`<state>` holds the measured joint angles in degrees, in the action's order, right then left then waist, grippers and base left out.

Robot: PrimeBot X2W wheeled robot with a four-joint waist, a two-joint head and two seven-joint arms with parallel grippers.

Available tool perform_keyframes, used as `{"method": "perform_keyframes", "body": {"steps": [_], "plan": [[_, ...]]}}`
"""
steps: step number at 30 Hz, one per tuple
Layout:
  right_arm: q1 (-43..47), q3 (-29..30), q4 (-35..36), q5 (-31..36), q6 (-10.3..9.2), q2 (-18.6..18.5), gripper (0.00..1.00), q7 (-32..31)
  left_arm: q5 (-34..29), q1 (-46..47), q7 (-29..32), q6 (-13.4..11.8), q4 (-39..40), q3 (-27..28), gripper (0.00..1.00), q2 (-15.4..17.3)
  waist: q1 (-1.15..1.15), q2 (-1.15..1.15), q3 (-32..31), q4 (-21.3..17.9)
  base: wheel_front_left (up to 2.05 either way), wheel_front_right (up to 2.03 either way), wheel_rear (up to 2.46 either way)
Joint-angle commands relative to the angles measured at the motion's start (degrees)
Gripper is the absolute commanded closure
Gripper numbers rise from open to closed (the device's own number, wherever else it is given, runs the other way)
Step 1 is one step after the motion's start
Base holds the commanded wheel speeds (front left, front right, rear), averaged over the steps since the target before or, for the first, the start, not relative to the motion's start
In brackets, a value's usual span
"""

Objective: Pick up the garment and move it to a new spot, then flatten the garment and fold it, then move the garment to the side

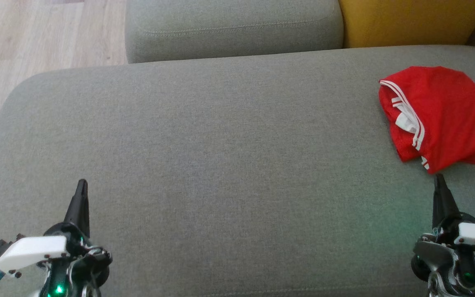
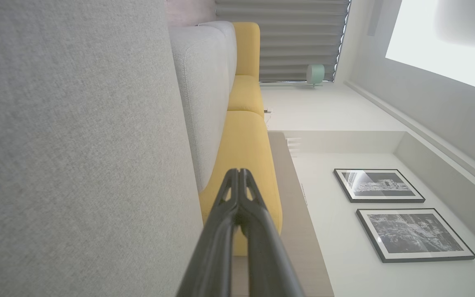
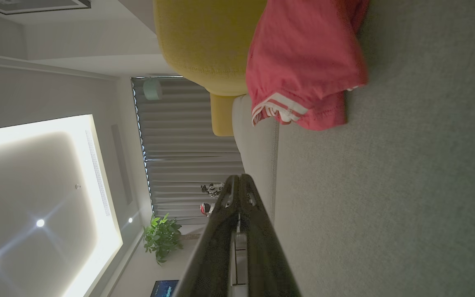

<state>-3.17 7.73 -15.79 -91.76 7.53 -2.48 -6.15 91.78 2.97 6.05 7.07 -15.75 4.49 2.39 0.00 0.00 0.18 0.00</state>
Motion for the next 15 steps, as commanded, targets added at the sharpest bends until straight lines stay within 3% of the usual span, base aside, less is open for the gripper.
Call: {"method": "perform_keyframes", "body": {"steps": [1,15], "plan": [[-3.02,-1.15,1.77,-0.35,-0.04,-0.4,1.0,-0.39,0.38,3.22,0.45,0.42,1.7,2.05,1.0,0.49,0.0,0.0,0.0,0.0,0.0,0.0,0.0],[-3.02,-1.14,1.77,-0.35,-0.04,-0.4,1.0,-0.39,0.38,3.22,0.45,0.42,1.7,2.04,1.0,0.49,0.0,0.0,0.0,0.0,0.0,0.0,0.0]]}}
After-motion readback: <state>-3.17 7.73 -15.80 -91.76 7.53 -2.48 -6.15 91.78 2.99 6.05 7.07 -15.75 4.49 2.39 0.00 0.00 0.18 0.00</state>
